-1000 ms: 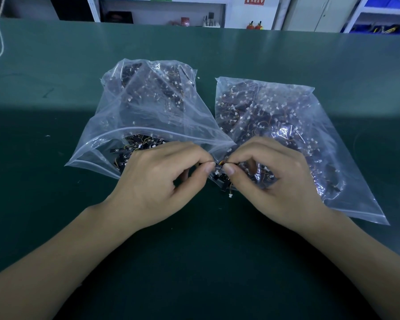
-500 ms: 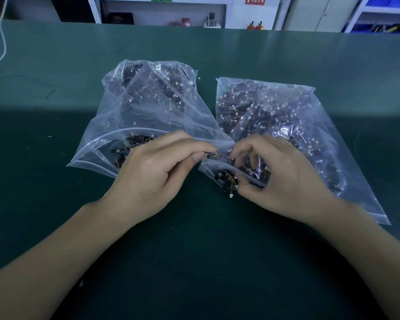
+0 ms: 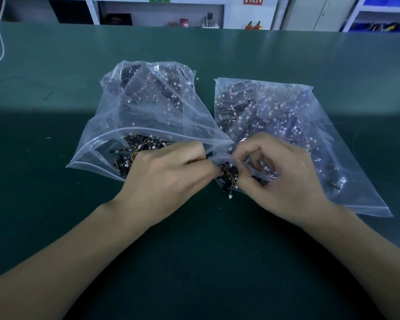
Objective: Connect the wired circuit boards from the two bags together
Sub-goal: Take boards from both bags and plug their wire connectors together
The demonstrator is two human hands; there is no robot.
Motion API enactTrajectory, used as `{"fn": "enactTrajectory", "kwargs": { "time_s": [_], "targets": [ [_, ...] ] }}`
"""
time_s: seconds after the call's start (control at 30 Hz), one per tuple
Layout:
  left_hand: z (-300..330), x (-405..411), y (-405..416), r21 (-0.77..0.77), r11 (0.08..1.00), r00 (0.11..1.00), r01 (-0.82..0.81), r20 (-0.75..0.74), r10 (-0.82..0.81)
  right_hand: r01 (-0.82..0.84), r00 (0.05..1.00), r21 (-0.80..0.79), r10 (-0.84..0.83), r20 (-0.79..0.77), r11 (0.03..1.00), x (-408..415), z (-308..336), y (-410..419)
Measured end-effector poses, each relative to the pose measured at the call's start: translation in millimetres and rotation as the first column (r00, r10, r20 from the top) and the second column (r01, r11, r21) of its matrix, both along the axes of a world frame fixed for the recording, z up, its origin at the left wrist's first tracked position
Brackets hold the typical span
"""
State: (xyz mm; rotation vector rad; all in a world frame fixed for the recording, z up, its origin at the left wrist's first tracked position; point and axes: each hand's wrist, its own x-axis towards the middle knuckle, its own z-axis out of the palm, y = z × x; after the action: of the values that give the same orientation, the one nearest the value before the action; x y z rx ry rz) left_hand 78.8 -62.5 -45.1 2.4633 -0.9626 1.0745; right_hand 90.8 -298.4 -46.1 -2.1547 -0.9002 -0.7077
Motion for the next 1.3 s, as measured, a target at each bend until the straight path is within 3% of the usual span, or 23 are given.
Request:
{"fn": "enactTrajectory", "kwargs": {
  "time_s": [0.2, 0.47, 0.53, 0.63, 0.77, 0.97, 1.3],
  "targets": [
    [2, -2, -7, 0.201, 0.973, 0.993, -0.114, -0.001, 0.116, -0.03, 0.999, -0.026, 0.03, 0.016, 0.999, -3, 1, 3],
    [-2, -5, -12, 0.262, 0.958, 0.99, -0.116, -0.053, 0.134, -0.044, 0.999, -0.029, 0.043, -0.007, 0.999, -3, 0, 4],
    [-4, -6, -11, 0.231, 0.968, 0.99, -0.094, -0.079, 0.115, -0.041, 0.999, -0.028, 0.04, -0.013, 0.999, -3, 0, 4],
    [-5, -5, -5, 0.064, 0.997, 0.985, -0.052, -0.163, 0.062, -0.024, 0.999, -0.025, 0.024, -0.035, 0.999, -2, -1, 3],
    [-3, 1, 7, -0.147, 0.971, 0.943, -0.189, -0.303, 0.138, 0.008, 0.998, -0.036, -0.011, -0.07, 0.999, -2, -3, 3],
    [-3, 12, 31, -0.038, 0.917, 0.871, -0.396, -0.332, 0.362, -0.005, 0.998, -0.039, 0.002, -0.061, 0.999, -1, -4, 3],
    [-5, 12, 31, -0.016, 0.947, 0.889, -0.321, -0.35, 0.295, -0.008, 0.996, -0.035, 0.005, -0.085, 0.999, -1, -4, 3]
  ]
}}
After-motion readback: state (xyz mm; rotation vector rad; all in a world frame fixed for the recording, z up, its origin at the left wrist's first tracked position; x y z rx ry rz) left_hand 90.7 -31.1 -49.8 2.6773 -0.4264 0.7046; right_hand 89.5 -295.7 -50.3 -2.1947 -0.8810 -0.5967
